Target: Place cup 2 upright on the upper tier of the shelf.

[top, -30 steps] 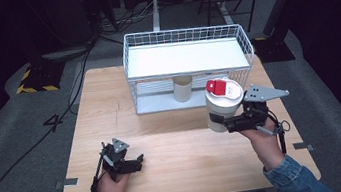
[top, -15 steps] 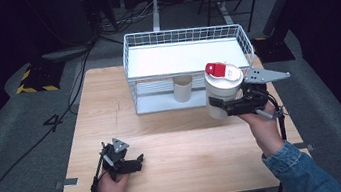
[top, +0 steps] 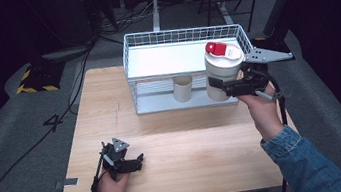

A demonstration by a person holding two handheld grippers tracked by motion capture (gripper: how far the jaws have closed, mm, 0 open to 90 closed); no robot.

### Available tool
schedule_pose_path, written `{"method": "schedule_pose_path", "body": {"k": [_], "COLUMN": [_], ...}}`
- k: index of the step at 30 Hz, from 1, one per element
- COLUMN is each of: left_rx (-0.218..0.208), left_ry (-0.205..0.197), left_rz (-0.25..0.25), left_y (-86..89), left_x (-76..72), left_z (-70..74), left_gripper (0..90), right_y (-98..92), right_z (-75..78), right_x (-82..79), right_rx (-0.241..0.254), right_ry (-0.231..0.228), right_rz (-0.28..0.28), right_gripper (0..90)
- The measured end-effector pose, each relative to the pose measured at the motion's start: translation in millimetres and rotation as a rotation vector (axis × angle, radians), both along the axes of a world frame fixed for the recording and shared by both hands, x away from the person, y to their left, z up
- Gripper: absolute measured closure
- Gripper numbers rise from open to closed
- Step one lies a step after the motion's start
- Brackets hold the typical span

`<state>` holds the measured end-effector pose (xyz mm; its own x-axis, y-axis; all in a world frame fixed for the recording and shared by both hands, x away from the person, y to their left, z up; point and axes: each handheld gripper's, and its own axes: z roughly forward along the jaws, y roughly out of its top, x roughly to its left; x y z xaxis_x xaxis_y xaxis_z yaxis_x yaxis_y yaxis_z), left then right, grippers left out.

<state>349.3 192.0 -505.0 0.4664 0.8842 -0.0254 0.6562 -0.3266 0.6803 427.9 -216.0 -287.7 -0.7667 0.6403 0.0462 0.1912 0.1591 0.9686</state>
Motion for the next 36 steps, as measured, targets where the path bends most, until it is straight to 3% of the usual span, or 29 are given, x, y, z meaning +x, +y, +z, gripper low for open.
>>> {"method": "schedule_pose_path", "body": {"k": [9, 18, 36], "left_rx": [0.001, 0.0, 0.001], "left_ry": [-0.001, -0.003, -0.002], "left_rz": [0.007, 0.011, 0.019], "left_y": [-0.1, -0.4, -1.1], "left_x": [1.7, 1.3, -0.6], "left_z": [0.2, 0.0, 0.1], "left_gripper": [9.0, 9.0, 9.2], "right_y": [6.3, 14.8, 24.6], "right_z": [15.5, 25.7, 28.0], "right_x": [20.8, 44.5, 98.4], "right_rx": [-0.002, -0.014, 0.004], "right_ry": [0.01, -0.011, -0.017], "right_rz": [-0.031, -0.065, -0.136], "right_gripper": [13.5, 13.5, 13.5]}}
